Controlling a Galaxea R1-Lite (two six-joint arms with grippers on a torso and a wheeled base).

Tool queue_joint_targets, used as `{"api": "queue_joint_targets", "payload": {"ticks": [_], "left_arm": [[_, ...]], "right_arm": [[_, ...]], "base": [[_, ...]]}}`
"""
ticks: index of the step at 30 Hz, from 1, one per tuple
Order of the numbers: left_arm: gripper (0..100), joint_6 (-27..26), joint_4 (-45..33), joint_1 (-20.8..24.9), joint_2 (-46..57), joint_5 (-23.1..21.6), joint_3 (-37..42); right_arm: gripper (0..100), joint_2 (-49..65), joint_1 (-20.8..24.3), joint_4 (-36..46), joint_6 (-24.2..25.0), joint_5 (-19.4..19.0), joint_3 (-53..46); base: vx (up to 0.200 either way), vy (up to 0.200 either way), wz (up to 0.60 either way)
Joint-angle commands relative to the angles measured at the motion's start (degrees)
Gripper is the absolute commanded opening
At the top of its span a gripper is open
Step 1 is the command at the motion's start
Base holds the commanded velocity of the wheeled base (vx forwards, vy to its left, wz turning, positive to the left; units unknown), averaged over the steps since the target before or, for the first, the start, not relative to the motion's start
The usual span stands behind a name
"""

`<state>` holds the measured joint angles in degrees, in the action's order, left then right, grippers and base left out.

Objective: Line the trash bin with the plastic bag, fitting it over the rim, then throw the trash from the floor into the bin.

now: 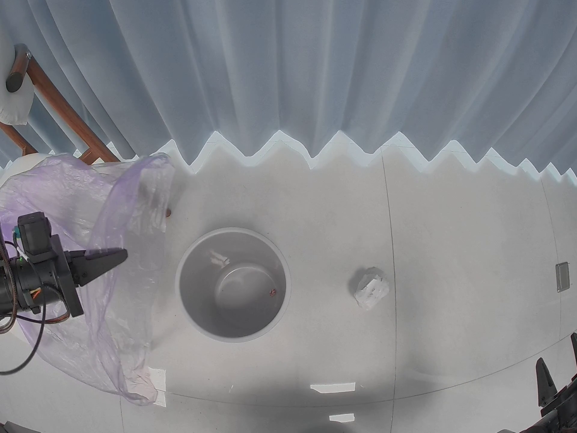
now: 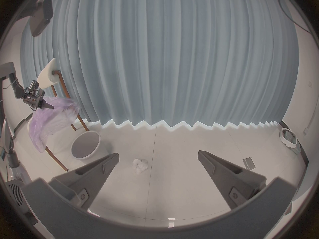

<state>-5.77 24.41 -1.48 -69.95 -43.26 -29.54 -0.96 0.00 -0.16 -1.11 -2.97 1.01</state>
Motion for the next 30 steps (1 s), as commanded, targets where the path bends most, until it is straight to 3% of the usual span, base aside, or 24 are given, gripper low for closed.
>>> {"api": "queue_joint_targets", "payload": {"ticks": [1, 4, 9, 22, 30], "left_arm": [[0, 6.9, 0.1, 13.6, 1.4, -0.1, -2.5], [0, 11.7, 0.1, 19.7, 2.4, 0.0, -3.7], [0, 16.0, 0.1, 25.1, 3.2, 0.0, -3.8], [0, 16.4, 0.1, 25.7, 2.3, -0.1, -4.2], [0, 16.3, 0.1, 32.1, -0.2, -0.1, -5.7]], "right_arm": [[100, 1.0, 0.0, 0.0, 0.1, 0.0, -1.0], [100, 1.0, 0.0, 0.0, 0.1, 0.0, -0.9], [100, 1.0, 0.0, 0.0, 0.1, 0.0, -1.0], [100, 1.0, 0.0, 0.0, 0.1, 0.0, -1.0], [100, 1.0, 0.0, 0.0, 0.1, 0.0, -1.0]], "base": [[0.0, 0.0, 0.0], [0.0, 0.0, 0.0], [0.0, 0.0, 0.0], [0.0, 0.0, 0.0], [0.0, 0.0, 0.0]]}}
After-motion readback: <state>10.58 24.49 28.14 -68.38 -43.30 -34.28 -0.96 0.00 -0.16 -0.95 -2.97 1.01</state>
